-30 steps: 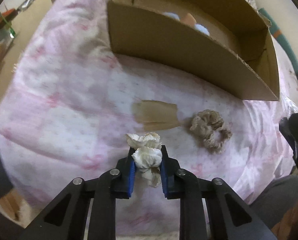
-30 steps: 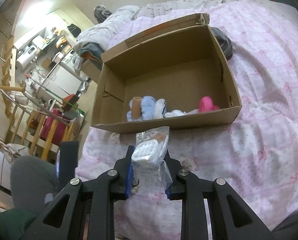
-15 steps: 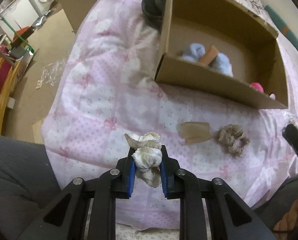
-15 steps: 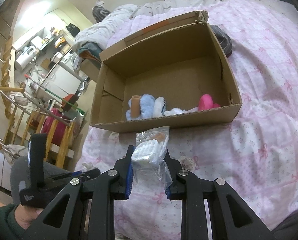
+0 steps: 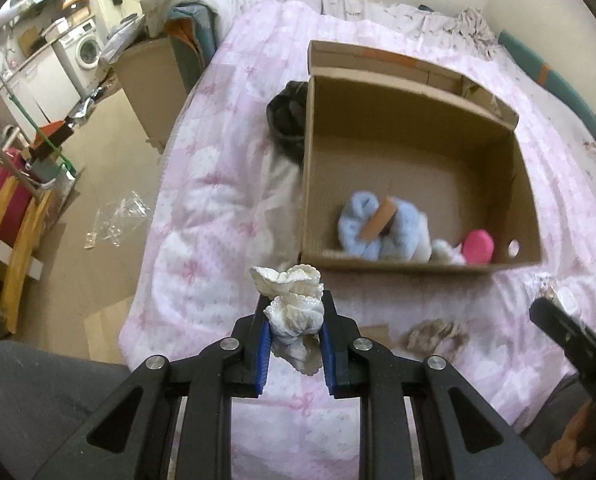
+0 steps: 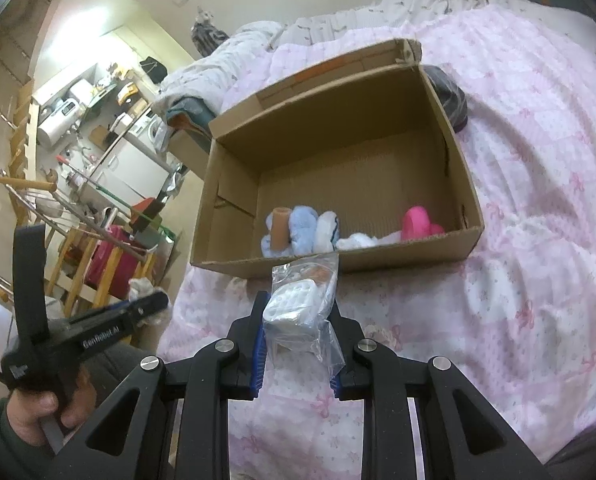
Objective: Organize soft objects
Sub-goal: 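Carry the plastic bag and white cloth over the box with both tools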
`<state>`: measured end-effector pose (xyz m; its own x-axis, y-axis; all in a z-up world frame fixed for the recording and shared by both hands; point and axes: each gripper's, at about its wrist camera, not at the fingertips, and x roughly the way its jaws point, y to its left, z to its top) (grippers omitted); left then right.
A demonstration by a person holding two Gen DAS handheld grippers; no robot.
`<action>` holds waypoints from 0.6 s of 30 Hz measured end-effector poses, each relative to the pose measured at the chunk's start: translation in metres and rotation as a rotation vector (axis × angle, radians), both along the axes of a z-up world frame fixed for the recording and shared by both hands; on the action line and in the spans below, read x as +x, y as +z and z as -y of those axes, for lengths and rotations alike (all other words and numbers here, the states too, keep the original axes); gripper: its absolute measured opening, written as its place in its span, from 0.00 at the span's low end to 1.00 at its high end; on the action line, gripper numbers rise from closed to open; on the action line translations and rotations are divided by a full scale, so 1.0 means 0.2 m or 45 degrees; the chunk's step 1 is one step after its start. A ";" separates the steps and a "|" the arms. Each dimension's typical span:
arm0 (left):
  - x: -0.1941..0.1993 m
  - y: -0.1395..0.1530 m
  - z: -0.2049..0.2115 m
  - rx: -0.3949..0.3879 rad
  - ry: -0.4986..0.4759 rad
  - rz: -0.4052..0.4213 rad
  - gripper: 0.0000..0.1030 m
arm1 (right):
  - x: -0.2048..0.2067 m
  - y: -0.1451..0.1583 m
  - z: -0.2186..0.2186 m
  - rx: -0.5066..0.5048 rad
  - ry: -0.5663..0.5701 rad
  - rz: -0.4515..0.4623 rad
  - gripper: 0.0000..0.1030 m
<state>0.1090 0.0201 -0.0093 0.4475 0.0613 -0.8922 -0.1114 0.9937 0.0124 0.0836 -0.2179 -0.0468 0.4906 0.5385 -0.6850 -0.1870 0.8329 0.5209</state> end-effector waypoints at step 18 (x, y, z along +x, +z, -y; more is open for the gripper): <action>0.43 0.06 0.14 -0.003 -0.135 0.158 0.18 | 0.33 0.14 0.12 -0.115 -0.042 0.161 0.26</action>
<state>0.1959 -0.0072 0.0026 0.5583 0.0060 -0.8296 -0.0066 1.0000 0.0027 0.1493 -0.2419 -0.0183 0.5926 0.4598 -0.6613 -0.2180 0.8820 0.4178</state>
